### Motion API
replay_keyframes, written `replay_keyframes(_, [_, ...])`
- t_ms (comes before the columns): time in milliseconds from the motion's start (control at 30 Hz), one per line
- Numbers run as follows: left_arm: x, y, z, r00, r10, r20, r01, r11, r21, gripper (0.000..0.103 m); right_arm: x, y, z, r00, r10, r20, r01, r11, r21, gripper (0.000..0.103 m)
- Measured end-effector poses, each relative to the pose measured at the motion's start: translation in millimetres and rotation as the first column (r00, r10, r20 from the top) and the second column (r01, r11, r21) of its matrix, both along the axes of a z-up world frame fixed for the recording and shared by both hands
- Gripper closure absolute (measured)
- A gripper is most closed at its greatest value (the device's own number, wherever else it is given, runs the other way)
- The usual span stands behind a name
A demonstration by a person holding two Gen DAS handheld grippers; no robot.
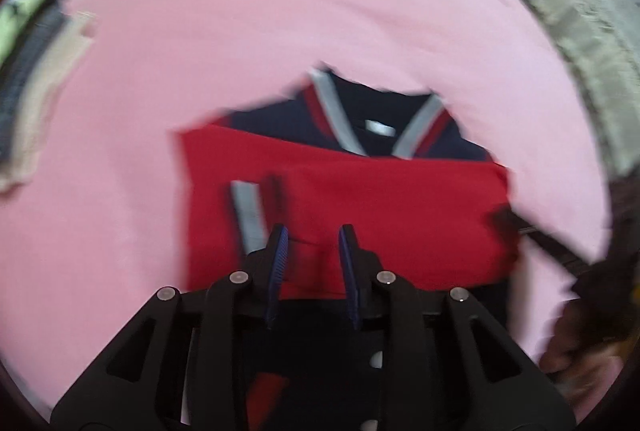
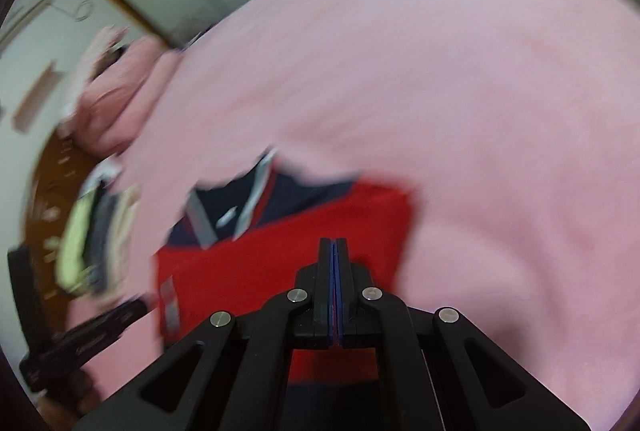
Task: Fold large clothes
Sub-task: 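Release the sleeve and smooth the folded sleeves flat with both grippers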
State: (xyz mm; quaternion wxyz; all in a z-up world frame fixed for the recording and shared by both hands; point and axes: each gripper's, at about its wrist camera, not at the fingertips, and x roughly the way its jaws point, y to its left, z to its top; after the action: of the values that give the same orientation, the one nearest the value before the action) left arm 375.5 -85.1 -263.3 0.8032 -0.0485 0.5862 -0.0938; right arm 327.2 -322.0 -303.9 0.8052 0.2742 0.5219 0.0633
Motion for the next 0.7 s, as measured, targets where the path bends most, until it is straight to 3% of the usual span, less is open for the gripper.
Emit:
replay_keyframes(67, [6.7,-17.2,-17.8,0.998,-0.017,-0.061,0.018,1.0,0.014,0.08,0.4,12.7,-11.8,0.999,0.013,-0.043,-0.016,0.997,-0.081,0.103])
replay_keyframes(167, [19.5,-17.2,-46.9,0.994,0.047,-0.102,-0.033,0.99,0.139,0.081,-1.2,-1.2,-24.9,0.994,-0.094,-0.061,0.08,0.974,-0.211,0.103])
replay_keyframes(200, [24.0,-13.1,-52.5,0.991,0.075,-0.108,-0.062,0.992,0.113,0.081,-0.8,-9.4,-29.0,0.989,-0.132,-0.067,0.113,0.966,-0.231,0.103])
replay_keyframes(267, [29.3,-7.5,-51.1,0.985,0.126,-0.117,-0.119,0.991,0.066,0.081,-1.5,-33.1,-34.8,0.958,-0.269,-0.099,0.217,0.906,-0.363,0.103])
replay_keyframes(367, [29.6,-9.5,-36.8,0.985,0.14,-0.097,-0.139,0.99,0.021,0.081,-2.2,-57.0,-25.8,0.946,-0.318,-0.061,0.298,0.928,-0.224,0.103])
replay_keyframes(400, [28.2,-13.4,-32.6,0.988,0.124,-0.094,-0.125,0.992,0.0,0.081,-1.5,-55.8,-17.9,0.958,-0.285,-0.022,0.278,0.947,-0.162,0.103])
replay_keyframes(500, [23.4,-30.4,-29.0,0.991,0.073,-0.114,-0.077,0.997,-0.032,0.081,5.5,-32.2,-9.3,0.992,-0.127,0.015,0.127,0.992,0.023,0.103])
replay_keyframes(567, [20.0,-39.6,-34.6,0.988,0.051,-0.143,-0.054,0.998,-0.019,0.081,9.7,-9.5,-17.3,0.999,-0.033,-0.01,0.034,0.993,0.115,0.103])
replay_keyframes(600, [18.5,-45.2,-37.9,0.988,0.042,-0.15,-0.042,0.999,0.003,0.081,12.9,3.9,-21.9,1.0,0.004,-0.029,-0.001,0.994,0.11,0.103])
replay_keyframes(667, [20.8,-47.8,-41.8,0.989,0.036,-0.146,-0.03,0.999,0.045,0.081,14.9,23.7,-36.4,0.995,0.036,-0.092,-0.04,0.999,-0.034,0.103])
replay_keyframes(700, [21.8,-49.9,-44.4,0.989,0.05,-0.139,-0.037,0.995,0.092,0.081,14.5,22.4,-41.3,0.995,-0.004,-0.104,-0.006,0.995,-0.1,0.103])
